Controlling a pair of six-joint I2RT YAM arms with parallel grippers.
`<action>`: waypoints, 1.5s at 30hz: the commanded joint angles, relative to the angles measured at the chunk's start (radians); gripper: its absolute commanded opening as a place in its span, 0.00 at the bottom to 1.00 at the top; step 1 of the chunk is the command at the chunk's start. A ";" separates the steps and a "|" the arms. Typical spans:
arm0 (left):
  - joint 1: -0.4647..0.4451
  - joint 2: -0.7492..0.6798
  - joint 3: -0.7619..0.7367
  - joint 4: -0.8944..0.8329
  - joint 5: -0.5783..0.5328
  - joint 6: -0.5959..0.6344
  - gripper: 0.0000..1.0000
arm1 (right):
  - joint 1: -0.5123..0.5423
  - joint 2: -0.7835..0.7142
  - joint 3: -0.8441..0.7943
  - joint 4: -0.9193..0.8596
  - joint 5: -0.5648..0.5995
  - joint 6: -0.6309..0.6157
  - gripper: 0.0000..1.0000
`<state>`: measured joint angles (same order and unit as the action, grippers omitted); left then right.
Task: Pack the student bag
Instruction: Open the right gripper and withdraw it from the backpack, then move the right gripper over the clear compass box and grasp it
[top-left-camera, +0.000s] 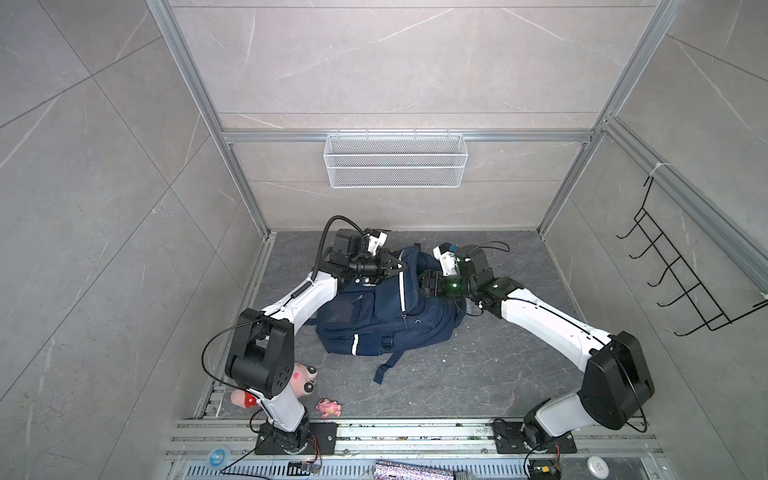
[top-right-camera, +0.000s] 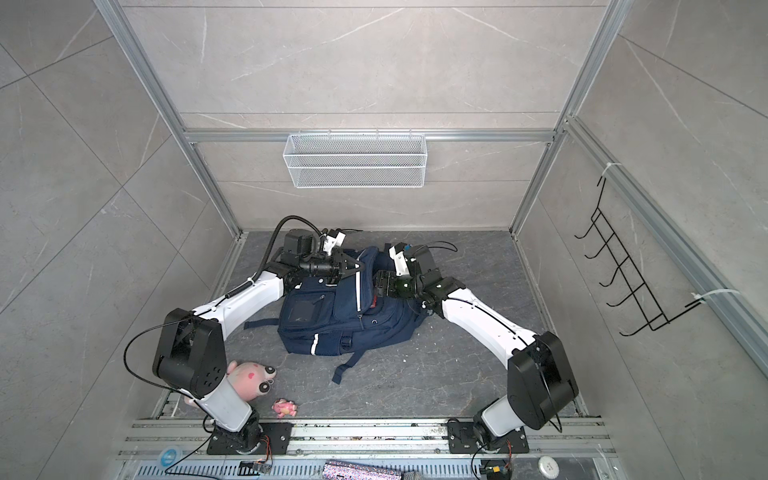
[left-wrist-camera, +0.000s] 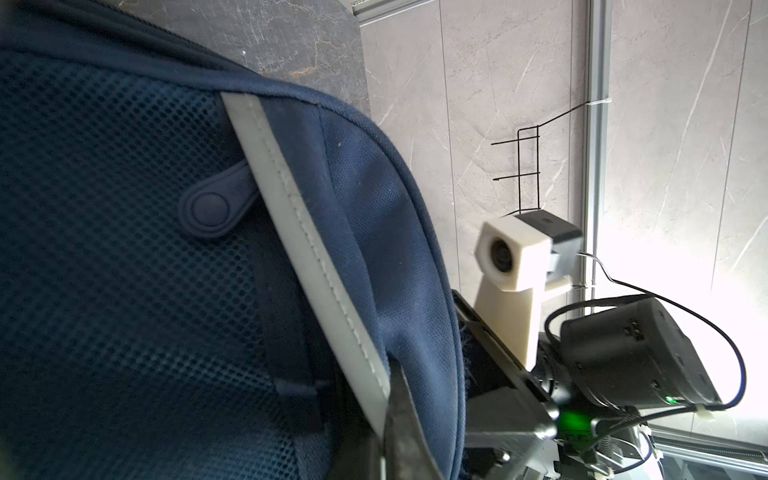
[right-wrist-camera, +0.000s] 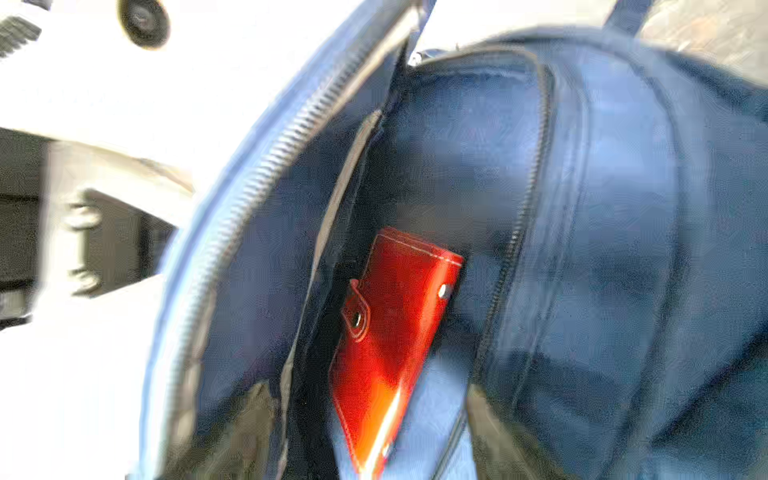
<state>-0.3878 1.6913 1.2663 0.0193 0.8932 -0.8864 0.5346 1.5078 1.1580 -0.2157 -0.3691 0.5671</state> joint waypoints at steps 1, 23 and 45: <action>0.007 -0.071 0.022 0.068 0.024 0.046 0.00 | 0.009 -0.036 0.044 -0.060 0.013 -0.036 0.80; 0.051 -0.129 -0.028 -0.096 0.012 0.174 0.00 | -0.106 -0.076 0.220 -0.489 0.307 -0.078 1.00; 0.083 -0.167 -0.086 -0.059 0.040 0.154 0.00 | -0.243 0.389 0.332 -0.553 0.452 -0.161 0.98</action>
<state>-0.3145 1.5879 1.1698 -0.1257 0.8925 -0.7410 0.2947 1.8545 1.4437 -0.7372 0.0502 0.4408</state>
